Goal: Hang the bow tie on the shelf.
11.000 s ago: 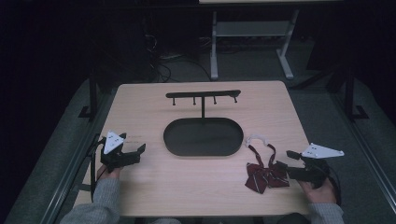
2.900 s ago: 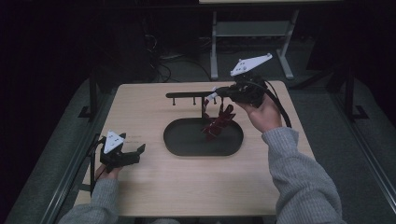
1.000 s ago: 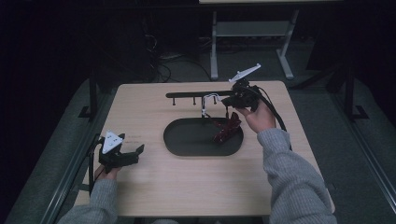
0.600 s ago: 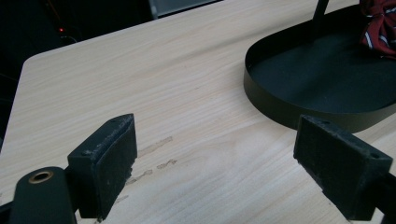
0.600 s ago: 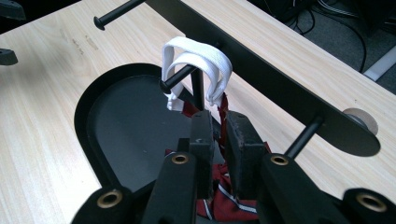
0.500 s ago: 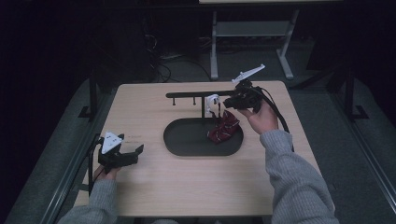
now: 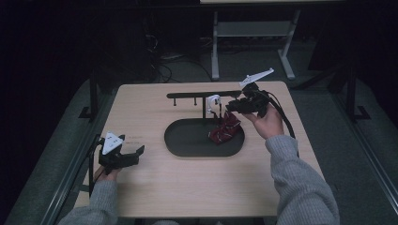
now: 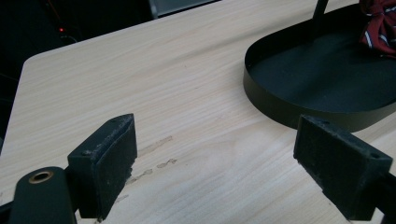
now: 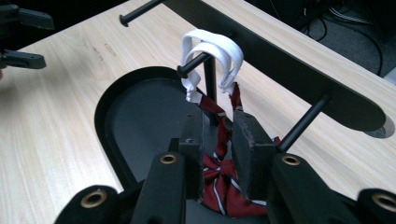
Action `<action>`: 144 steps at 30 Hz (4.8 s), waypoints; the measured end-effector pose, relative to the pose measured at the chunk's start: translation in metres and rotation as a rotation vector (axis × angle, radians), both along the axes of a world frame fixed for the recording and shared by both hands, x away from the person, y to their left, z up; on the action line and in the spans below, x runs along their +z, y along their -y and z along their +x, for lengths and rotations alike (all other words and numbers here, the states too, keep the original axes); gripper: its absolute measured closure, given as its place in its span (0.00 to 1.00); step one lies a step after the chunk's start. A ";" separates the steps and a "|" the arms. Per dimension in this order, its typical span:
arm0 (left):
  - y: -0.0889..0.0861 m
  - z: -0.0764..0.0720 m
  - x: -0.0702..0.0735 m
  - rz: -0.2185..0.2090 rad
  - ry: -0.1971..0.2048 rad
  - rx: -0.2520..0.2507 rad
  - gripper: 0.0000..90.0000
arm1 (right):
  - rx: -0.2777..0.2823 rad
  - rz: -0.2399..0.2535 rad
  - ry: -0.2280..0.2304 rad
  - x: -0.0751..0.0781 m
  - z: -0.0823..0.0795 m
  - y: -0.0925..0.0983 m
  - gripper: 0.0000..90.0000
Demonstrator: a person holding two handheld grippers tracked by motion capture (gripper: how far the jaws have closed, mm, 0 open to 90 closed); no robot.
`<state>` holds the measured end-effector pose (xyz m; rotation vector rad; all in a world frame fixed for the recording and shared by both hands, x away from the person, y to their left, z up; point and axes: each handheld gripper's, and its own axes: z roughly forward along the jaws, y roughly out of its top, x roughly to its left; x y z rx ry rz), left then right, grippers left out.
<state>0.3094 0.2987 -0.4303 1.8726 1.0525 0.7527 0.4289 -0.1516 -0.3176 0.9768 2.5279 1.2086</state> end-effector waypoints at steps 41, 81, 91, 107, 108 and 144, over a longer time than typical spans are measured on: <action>0.000 -0.001 0.000 0.003 -0.002 -0.001 0.14 | 0.100 0.017 -0.001 -0.006 -0.021 -0.015 0.72; -0.002 -0.003 0.002 -0.001 -0.002 -0.004 0.14 | 0.141 0.009 -0.022 -0.017 -0.045 -0.009 0.68; -0.002 -0.003 0.002 -0.003 -0.004 -0.005 0.14 | 0.128 0.006 -0.036 -0.026 -0.048 -0.001 0.66; -0.002 -0.002 0.002 0.004 -0.008 -0.008 0.14 | 0.087 -0.025 -0.079 -0.039 -0.050 0.012 0.60; -0.002 -0.002 0.002 0.004 -0.008 -0.009 0.14 | 0.084 -0.028 -0.081 -0.040 -0.050 0.014 0.59; -0.001 -0.003 0.001 0.003 -0.010 -0.010 0.14 | -0.049 -0.007 -0.135 -0.078 -0.069 0.067 0.55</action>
